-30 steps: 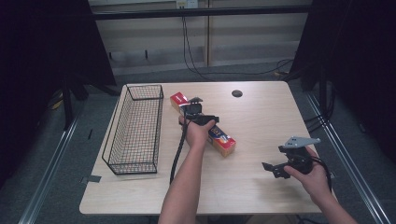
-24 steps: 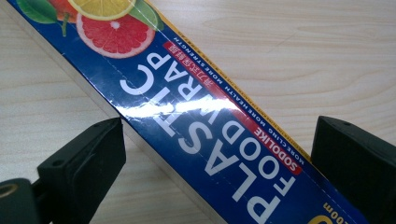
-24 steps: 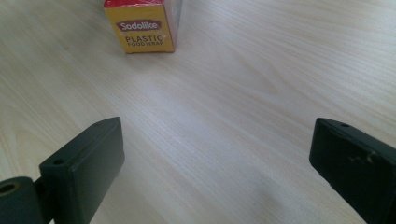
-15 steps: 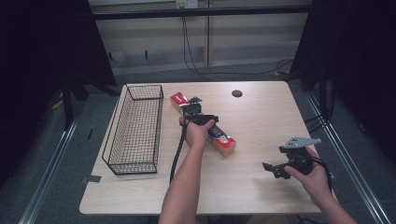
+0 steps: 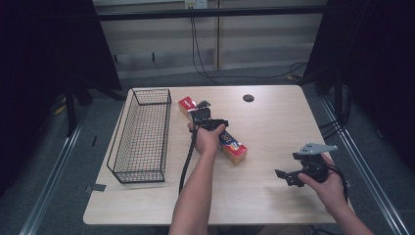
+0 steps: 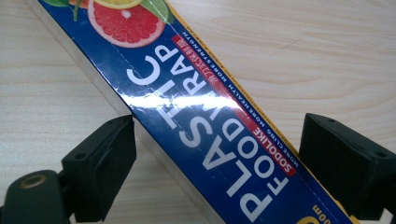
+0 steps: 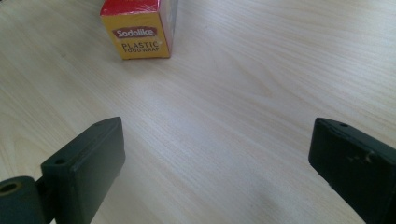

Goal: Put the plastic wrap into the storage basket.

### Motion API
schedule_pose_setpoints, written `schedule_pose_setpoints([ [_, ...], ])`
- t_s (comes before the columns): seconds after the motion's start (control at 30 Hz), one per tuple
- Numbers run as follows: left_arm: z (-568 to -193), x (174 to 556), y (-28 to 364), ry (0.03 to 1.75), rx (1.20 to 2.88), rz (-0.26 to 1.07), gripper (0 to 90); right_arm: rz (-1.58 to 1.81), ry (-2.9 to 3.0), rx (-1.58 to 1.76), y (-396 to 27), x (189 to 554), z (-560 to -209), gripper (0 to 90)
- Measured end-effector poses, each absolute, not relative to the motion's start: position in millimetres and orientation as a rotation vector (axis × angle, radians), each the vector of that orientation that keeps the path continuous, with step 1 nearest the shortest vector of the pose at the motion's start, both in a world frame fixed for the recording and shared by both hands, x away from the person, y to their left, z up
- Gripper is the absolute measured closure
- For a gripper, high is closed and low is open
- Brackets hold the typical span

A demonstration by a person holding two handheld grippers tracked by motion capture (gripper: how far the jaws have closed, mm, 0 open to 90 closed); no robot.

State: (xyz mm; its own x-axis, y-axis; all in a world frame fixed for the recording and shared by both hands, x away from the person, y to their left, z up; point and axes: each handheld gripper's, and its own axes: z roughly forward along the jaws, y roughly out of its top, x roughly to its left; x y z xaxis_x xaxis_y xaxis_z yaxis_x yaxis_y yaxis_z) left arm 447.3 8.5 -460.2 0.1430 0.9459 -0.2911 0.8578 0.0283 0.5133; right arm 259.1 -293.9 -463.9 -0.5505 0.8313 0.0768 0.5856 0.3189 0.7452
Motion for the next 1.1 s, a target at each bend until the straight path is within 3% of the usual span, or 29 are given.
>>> schedule_pose_setpoints([
  [0.13,-466,448,4,1.742,1.838,0.192,7.6,1.074,2.264,1.268,-295,259,-463,3.5],
  [0.3,-461,448,4,1.778,1.857,0.174,11.1,1.077,2.264,1.268,-297,259,-463,3.5],
  [0.67,-445,431,31,1.81,1.962,0.134,36.4,1.071,2.273,1.258,-295,258,-464,3.5],
  [0.8,-441,428,42,1.823,1.997,0.148,40.5,1.075,2.274,1.255,-293,258,-464,3.6],
  [0.97,-441,433,39,1.791,2.021,0.224,37.5,1.071,2.277,1.257,-293,258,-463,3.6],
  [1.1,-442,439,37,1.77,2.026,0.258,25.4,1.074,2.27,1.26,-293,259,-463,3.6],
])
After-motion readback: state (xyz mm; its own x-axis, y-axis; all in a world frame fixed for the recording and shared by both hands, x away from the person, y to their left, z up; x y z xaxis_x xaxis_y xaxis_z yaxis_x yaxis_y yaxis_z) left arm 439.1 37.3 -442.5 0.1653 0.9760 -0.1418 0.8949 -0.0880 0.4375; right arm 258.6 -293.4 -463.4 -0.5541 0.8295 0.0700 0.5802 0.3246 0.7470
